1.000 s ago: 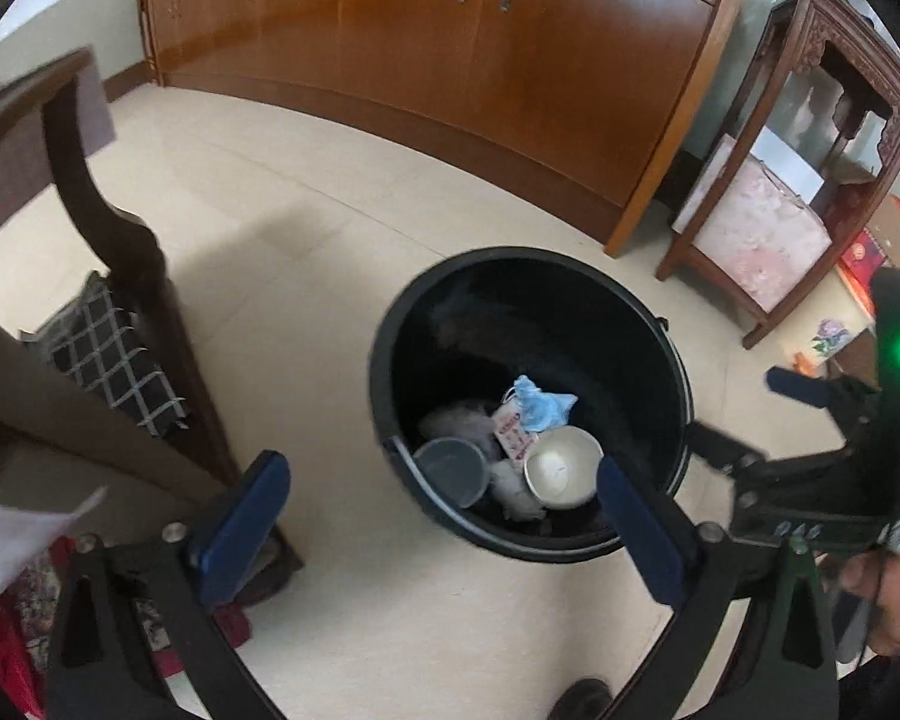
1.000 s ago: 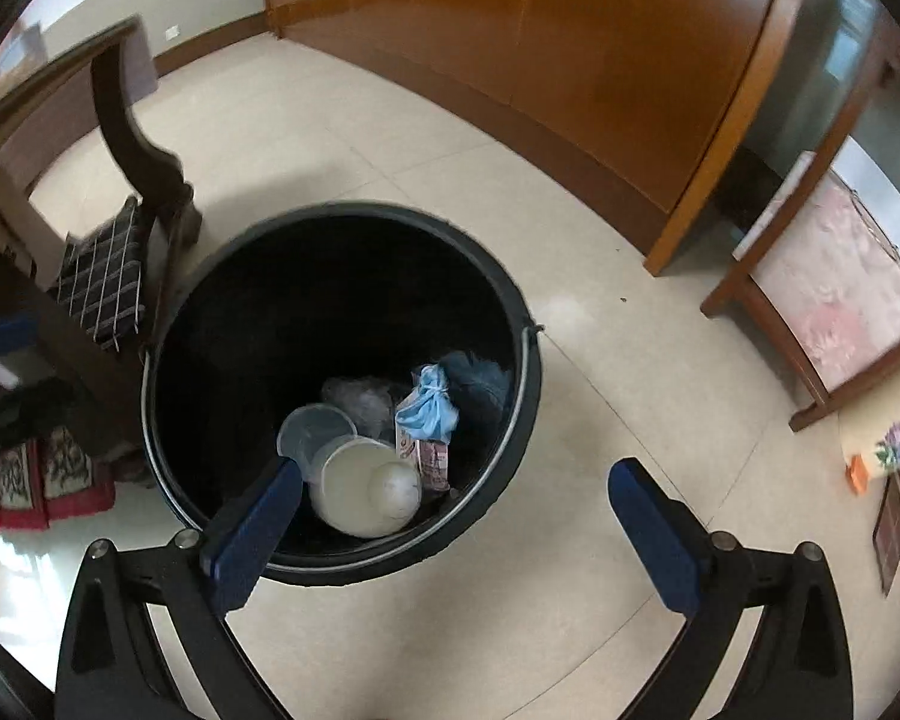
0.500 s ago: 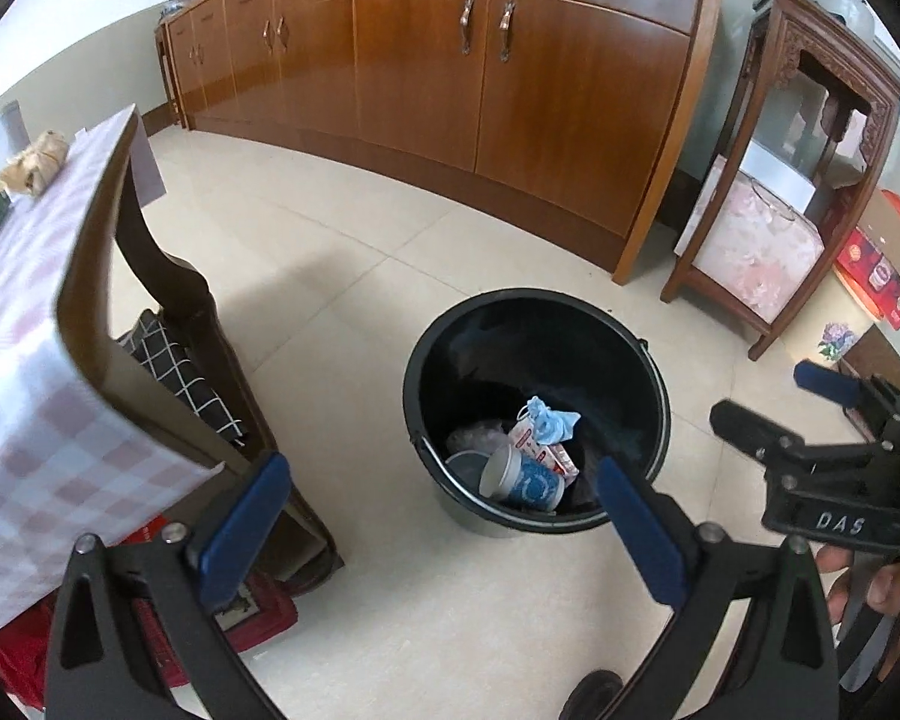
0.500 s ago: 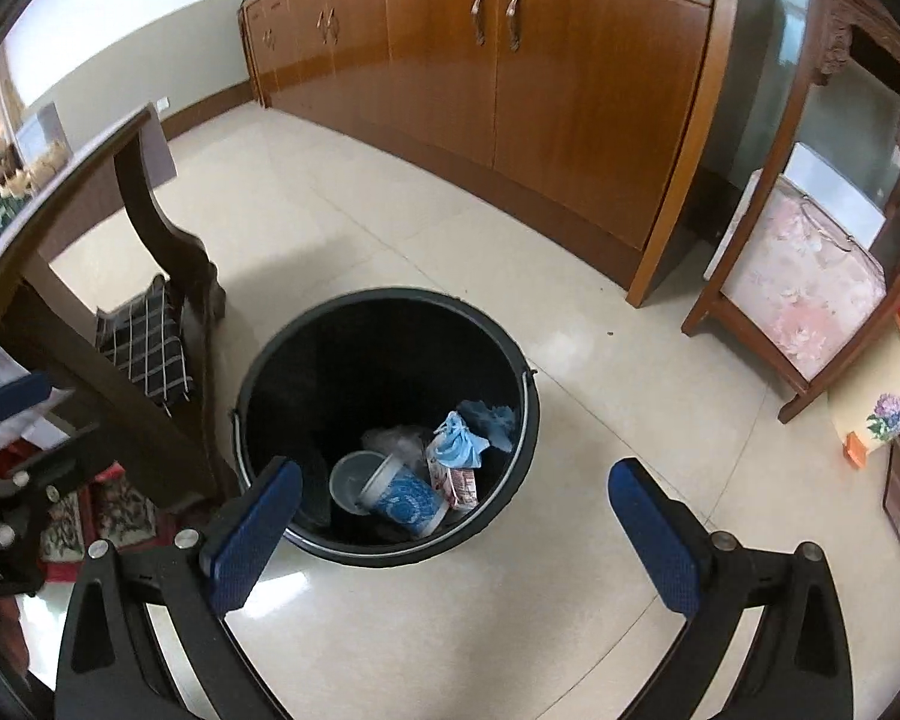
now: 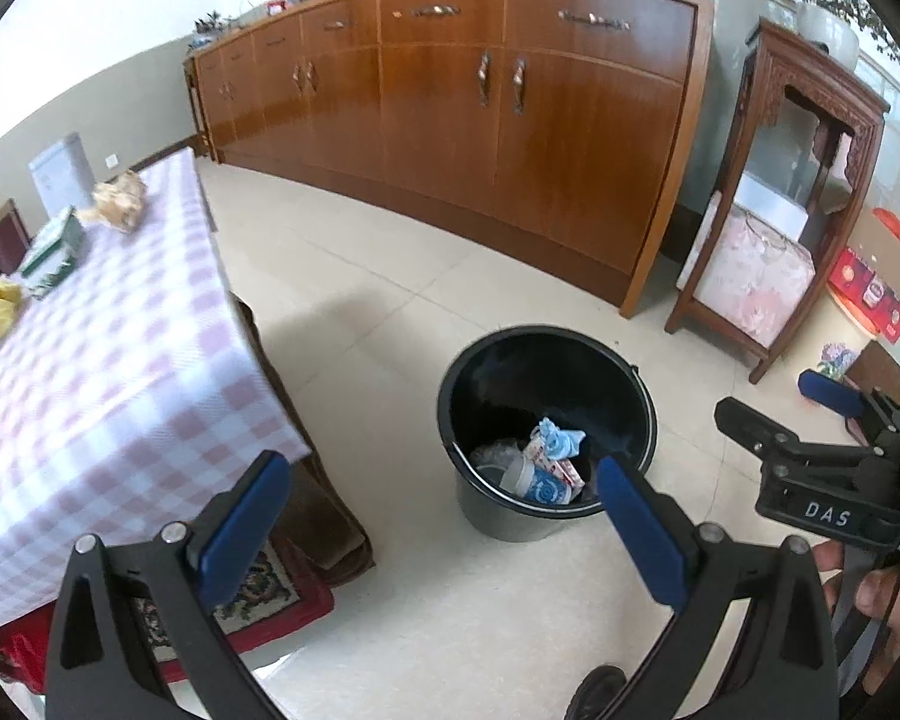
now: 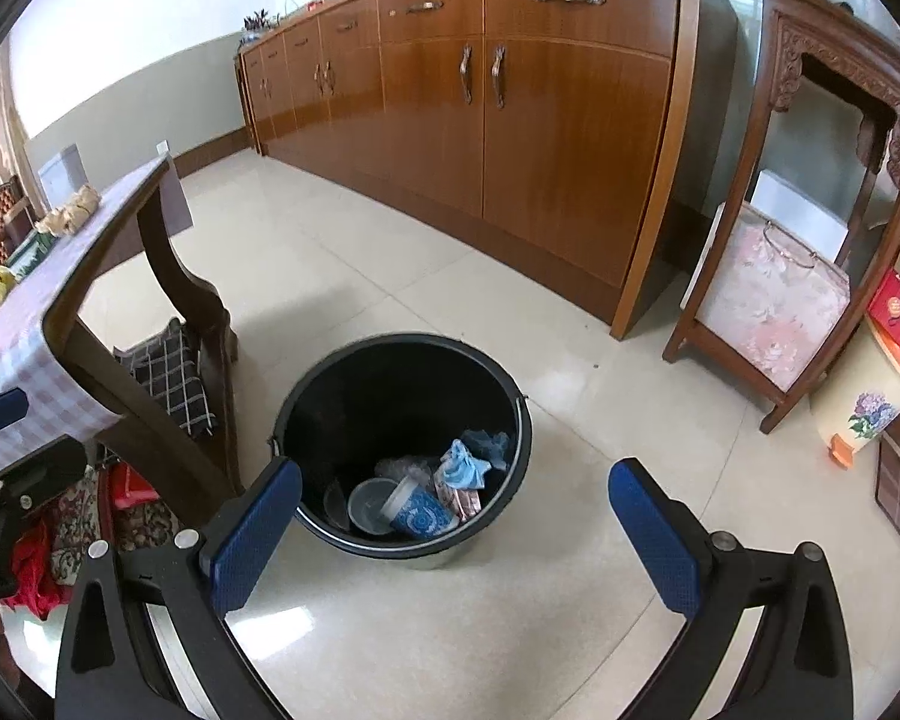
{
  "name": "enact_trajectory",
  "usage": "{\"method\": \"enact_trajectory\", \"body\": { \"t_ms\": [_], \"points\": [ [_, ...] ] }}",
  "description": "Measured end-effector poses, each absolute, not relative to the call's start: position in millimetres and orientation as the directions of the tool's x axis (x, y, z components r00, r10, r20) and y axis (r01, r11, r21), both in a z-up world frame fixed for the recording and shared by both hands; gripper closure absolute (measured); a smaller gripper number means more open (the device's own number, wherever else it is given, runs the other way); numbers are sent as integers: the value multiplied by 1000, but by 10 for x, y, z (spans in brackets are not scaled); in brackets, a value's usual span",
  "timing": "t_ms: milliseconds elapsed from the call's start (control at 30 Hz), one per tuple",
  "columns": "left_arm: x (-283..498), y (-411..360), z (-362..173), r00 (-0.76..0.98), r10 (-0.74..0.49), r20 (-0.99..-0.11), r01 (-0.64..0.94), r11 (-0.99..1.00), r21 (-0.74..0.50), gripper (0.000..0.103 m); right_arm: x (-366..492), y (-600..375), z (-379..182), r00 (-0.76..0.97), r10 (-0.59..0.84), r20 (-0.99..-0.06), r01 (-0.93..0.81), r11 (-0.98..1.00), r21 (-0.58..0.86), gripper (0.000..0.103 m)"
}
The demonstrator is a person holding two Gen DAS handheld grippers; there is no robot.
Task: Collect trash
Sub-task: 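Move both open tools back toward the table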
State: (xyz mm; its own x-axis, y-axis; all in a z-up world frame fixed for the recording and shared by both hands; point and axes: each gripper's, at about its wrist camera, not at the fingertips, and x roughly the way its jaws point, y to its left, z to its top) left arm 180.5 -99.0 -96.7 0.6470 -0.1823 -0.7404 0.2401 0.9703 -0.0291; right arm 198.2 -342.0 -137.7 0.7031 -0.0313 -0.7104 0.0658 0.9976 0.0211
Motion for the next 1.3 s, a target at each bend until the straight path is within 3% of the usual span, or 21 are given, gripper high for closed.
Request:
{"method": "enact_trajectory", "body": {
  "t_ms": [267,567,1300],
  "points": [
    [1674,-690,-671,714,-149,-684,180,983,-26,0,1944,-3092,-1119,752,37,-658,1,998,57,0],
    [1542,-2,-395,791,-36,-611,28,999,-22,0,2046,-2604,-903,725,171,-667,-93,984,151,0],
    [1170,2062,-393,759,335,-559,-419,907,-26,0,2098,-724,-598,704,385,-596,-426,901,80,0]
  ]
}}
